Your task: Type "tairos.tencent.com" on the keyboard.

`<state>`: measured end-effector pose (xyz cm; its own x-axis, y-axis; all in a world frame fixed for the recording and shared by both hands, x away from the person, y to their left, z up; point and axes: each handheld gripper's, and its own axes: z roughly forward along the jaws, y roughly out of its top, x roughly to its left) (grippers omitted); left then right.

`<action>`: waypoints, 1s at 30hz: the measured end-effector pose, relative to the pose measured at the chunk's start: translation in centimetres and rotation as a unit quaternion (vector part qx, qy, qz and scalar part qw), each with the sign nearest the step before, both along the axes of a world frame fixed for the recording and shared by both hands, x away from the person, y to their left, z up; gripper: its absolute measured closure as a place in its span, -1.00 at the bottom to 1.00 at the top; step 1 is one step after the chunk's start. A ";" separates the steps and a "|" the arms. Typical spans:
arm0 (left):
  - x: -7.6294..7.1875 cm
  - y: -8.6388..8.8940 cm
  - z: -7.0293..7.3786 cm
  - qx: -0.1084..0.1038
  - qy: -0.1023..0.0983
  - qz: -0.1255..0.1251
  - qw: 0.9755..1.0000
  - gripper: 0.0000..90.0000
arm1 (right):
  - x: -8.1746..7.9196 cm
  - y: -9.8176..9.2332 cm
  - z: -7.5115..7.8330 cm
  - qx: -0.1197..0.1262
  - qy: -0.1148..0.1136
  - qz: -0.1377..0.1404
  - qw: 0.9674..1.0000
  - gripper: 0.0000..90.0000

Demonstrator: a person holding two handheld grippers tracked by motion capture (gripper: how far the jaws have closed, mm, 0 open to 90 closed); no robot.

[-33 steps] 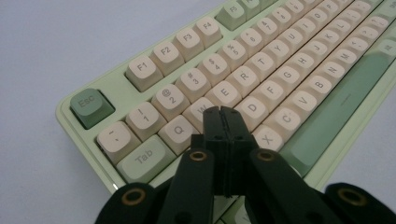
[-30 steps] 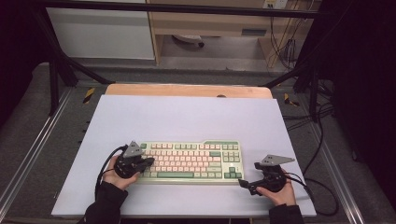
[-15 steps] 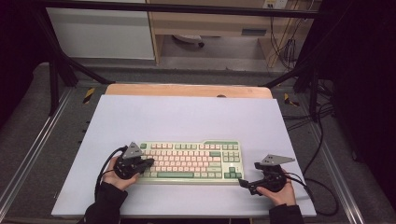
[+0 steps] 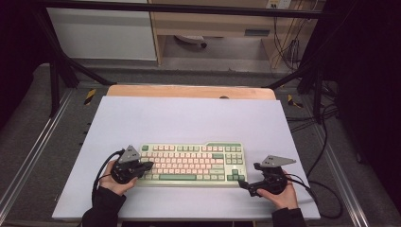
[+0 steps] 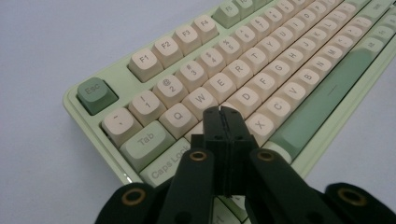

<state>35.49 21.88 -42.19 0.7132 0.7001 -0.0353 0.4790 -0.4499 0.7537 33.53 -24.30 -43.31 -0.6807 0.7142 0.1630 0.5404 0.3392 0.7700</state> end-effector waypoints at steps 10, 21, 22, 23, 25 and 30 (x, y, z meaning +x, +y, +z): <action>-0.3 0.6 0.0 -0.002 -0.002 0.003 1.000 1.00 | 0.2 2.3 0.9 0.014 -0.009 0.032 0.999 -0.41; -0.4 1.2 0.1 -0.007 -0.004 0.007 1.000 1.00 | 0.9 5.8 2.0 0.018 -0.006 0.058 0.998 0.06; -0.4 1.2 0.1 -0.007 -0.004 0.006 1.000 1.00 | 1.0 6.1 2.1 0.019 -0.007 0.059 0.998 0.11; -0.4 1.2 0.1 -0.007 -0.004 0.006 1.000 1.00 | 1.0 6.4 2.1 0.019 -0.005 0.060 0.998 0.15; -0.4 1.1 0.1 -0.006 -0.003 0.005 1.000 1.00 | 1.2 6.9 2.2 0.016 -0.004 0.063 0.998 0.20; -0.4 1.1 0.0 -0.006 -0.002 0.004 1.000 1.00 | 1.6 8.3 2.4 0.013 -0.001 0.069 0.998 0.37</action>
